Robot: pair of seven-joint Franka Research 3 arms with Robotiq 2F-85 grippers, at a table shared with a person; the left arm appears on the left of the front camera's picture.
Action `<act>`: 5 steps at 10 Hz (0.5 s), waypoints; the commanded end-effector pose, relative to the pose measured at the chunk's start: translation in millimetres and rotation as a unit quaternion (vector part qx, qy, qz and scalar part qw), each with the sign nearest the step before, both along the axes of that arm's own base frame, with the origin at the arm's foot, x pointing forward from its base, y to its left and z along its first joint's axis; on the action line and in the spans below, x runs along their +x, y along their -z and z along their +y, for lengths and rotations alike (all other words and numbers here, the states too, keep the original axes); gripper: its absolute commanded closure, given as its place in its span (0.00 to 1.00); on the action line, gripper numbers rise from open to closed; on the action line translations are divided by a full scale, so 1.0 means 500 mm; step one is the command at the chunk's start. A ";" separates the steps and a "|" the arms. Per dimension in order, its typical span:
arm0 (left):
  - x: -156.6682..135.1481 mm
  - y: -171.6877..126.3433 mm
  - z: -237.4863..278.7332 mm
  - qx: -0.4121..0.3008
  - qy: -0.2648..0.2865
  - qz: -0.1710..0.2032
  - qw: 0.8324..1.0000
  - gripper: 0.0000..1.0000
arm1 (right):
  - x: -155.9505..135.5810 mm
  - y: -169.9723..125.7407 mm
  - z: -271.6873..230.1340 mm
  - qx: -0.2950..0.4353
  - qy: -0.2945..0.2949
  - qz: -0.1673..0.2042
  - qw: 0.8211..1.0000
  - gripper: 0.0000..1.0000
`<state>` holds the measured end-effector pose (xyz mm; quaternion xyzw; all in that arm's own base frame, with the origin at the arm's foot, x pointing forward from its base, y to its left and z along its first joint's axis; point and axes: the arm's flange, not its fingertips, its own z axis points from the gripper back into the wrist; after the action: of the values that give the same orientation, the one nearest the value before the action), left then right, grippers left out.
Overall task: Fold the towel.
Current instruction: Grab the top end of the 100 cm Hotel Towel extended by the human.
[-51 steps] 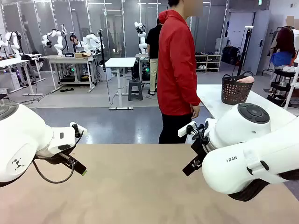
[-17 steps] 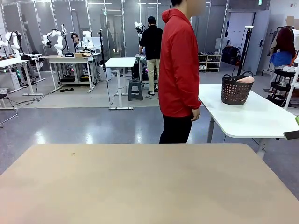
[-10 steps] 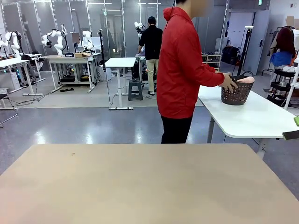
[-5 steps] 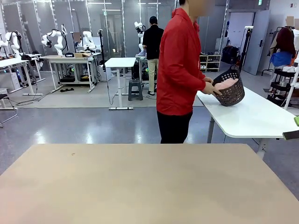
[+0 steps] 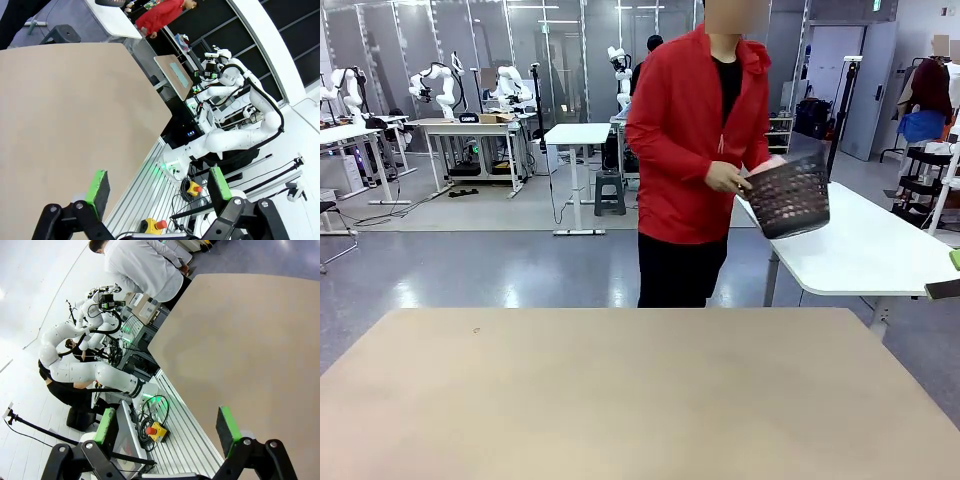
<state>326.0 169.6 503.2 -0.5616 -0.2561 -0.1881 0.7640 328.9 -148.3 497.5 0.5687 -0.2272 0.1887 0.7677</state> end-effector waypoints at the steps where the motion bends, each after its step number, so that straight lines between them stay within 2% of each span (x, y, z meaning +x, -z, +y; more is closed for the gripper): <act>1: -0.001 0.001 0.003 -0.004 0.008 -0.011 1.000 0.00 | 0.004 0.000 -0.002 0.007 -0.004 -0.011 1.000 0.00; 5: -0.001 0.001 0.003 -0.004 0.008 -0.011 1.000 0.00 | 0.004 0.000 -0.002 0.007 -0.004 -0.011 1.000 0.00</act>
<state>325.9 169.6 503.2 -0.5616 -0.2561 -0.1881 0.7640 328.9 -148.3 497.5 0.5687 -0.2273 0.1888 0.7676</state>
